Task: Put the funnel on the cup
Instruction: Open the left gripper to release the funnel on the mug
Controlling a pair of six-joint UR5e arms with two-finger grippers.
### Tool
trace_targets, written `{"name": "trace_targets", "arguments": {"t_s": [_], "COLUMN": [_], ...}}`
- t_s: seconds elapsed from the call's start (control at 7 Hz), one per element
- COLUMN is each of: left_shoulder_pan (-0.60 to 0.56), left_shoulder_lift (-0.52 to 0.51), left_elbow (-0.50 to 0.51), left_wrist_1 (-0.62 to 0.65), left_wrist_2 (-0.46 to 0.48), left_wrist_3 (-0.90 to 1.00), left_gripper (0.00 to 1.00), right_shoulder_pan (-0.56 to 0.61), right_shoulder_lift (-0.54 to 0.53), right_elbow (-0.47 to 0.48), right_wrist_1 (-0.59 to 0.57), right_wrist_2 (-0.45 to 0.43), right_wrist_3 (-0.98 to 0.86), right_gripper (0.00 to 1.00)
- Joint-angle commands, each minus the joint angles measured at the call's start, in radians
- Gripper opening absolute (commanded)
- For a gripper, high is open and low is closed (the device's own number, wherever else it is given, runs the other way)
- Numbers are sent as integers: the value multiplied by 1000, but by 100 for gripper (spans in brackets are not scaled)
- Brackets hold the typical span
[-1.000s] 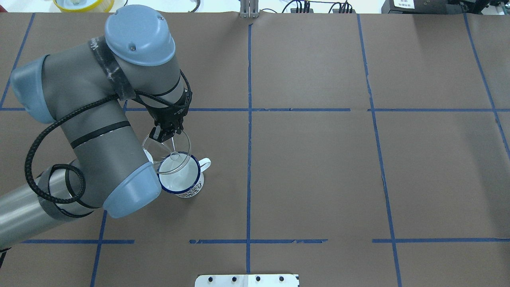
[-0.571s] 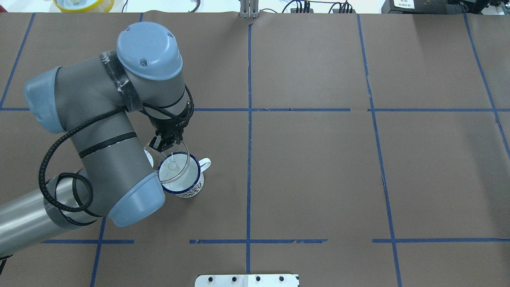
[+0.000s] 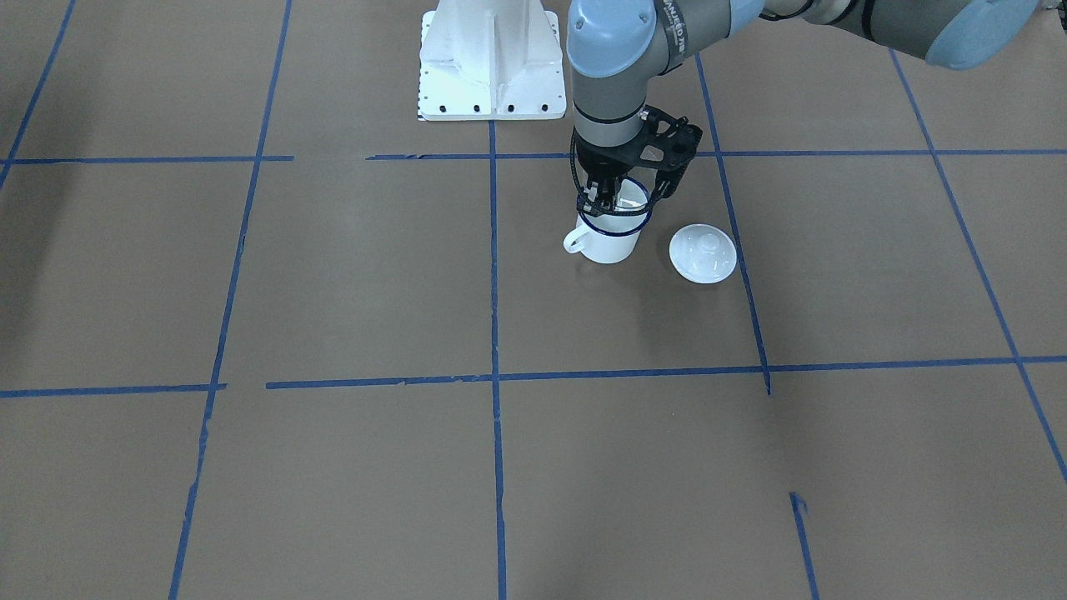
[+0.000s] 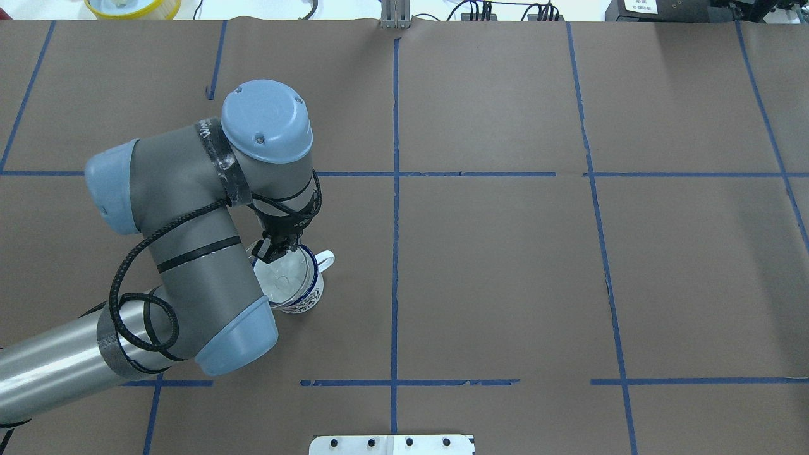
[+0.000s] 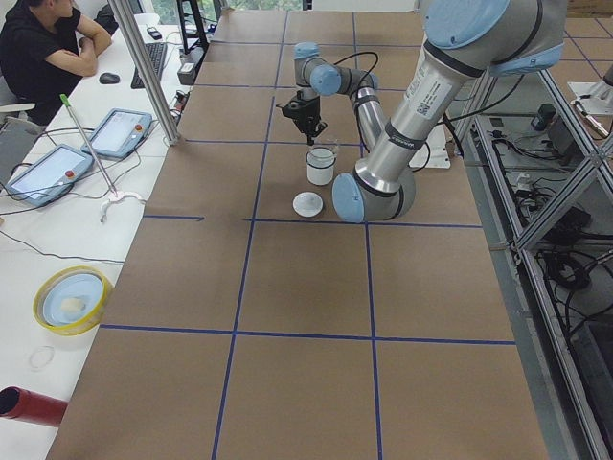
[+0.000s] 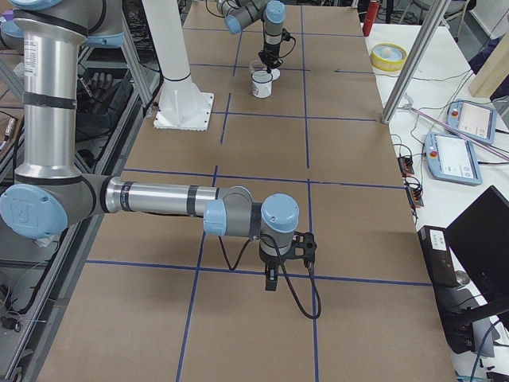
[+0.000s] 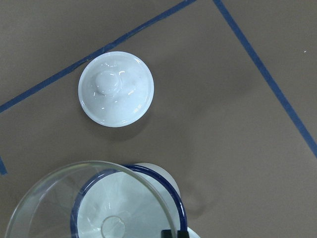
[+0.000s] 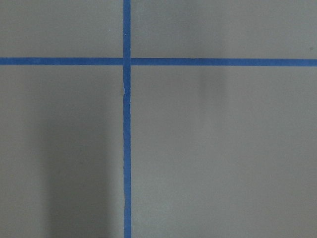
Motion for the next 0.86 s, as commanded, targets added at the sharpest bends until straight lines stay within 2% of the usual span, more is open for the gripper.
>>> {"name": "trace_targets", "arguments": {"t_s": [0.0, 0.71], "left_shoulder_pan": [6, 6], "left_shoulder_lift": [-1, -7], "left_elbow": [16, 41], "left_wrist_1": [-16, -31], "left_wrist_2": [2, 23], "left_wrist_3": [2, 46], "left_gripper": [0, 0], "right_shoulder_pan": [0, 0], "right_shoulder_lift": [0, 0], "right_elbow": [0, 0], "right_wrist_1": [0, 0], "right_wrist_2": [0, 0], "right_wrist_3": [0, 0], "right_gripper": [100, 100]}}
